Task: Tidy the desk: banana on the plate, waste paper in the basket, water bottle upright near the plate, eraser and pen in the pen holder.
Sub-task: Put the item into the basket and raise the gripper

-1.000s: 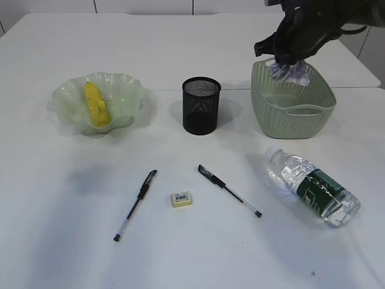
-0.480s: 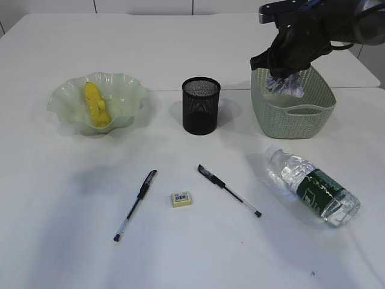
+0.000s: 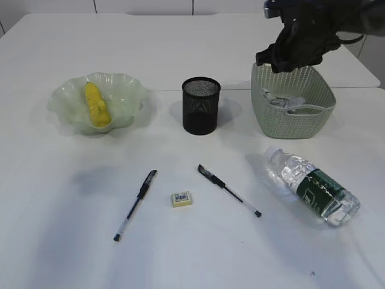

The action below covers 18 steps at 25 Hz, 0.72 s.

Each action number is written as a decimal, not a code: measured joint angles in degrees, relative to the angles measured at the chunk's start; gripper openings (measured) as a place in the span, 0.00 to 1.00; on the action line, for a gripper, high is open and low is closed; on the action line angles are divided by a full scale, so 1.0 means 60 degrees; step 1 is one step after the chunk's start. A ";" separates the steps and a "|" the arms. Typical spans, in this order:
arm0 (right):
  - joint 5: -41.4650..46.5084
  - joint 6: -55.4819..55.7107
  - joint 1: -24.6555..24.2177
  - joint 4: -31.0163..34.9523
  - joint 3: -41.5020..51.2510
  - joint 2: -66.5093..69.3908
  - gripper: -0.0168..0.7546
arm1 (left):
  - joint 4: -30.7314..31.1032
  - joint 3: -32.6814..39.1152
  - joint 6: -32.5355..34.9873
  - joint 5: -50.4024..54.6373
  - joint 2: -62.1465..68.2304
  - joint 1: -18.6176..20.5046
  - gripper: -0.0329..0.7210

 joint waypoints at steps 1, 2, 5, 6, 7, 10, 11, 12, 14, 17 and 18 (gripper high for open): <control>0.0139 -0.0087 0.0000 0.0072 -0.0018 -0.0119 0.55 | 0.0000 0.0000 0.0000 0.0000 0.0000 0.0000 0.58; 0.0273 -0.0243 0.0000 0.0211 -0.0018 -0.0214 0.55 | 0.0000 0.0000 0.0000 0.0000 0.0000 0.0000 0.58; 0.0839 -0.1145 0.0000 0.0923 -0.0018 -0.0646 0.55 | 0.0017 0.0000 0.0000 0.0000 0.0000 0.0000 0.58; 0.1115 -0.1638 0.0000 0.1286 -0.0018 -0.0768 0.55 | 0.0017 0.0000 0.0000 0.0000 0.0000 0.0000 0.58; 0.1458 -0.2089 0.0000 0.1613 -0.0018 -0.0924 0.55 | 0.0017 0.0000 0.0000 0.0000 0.0000 0.0000 0.58; 0.2582 -0.3409 0.0000 0.2549 -0.0018 -0.1339 0.55 | 0.0017 0.0000 0.0000 0.0000 0.0000 0.0000 0.58; 0.2942 -0.3629 0.0000 0.2765 -0.0018 -0.1488 0.55 | 0.0017 0.0000 0.0000 0.0000 0.0000 0.0000 0.58; 0.3213 -0.3815 -0.0016 0.2945 -0.0018 -0.1609 0.55 | 0.0017 0.0000 0.0000 0.0000 0.0000 0.0000 0.58; 0.3807 -0.4063 -0.0085 0.3234 -0.0018 -0.1930 0.55 | 0.0017 0.0000 0.0000 0.0017 0.0000 0.0000 0.58; 0.4429 -0.4423 -0.0367 0.3393 0.0180 -0.2489 0.55 | 0.0017 0.0000 0.0000 0.0119 0.0000 0.0000 0.58; 0.4541 -0.4506 -0.0479 0.3406 0.0368 -0.2743 0.55 | 0.0017 0.0000 0.0000 0.0192 0.0000 0.0000 0.58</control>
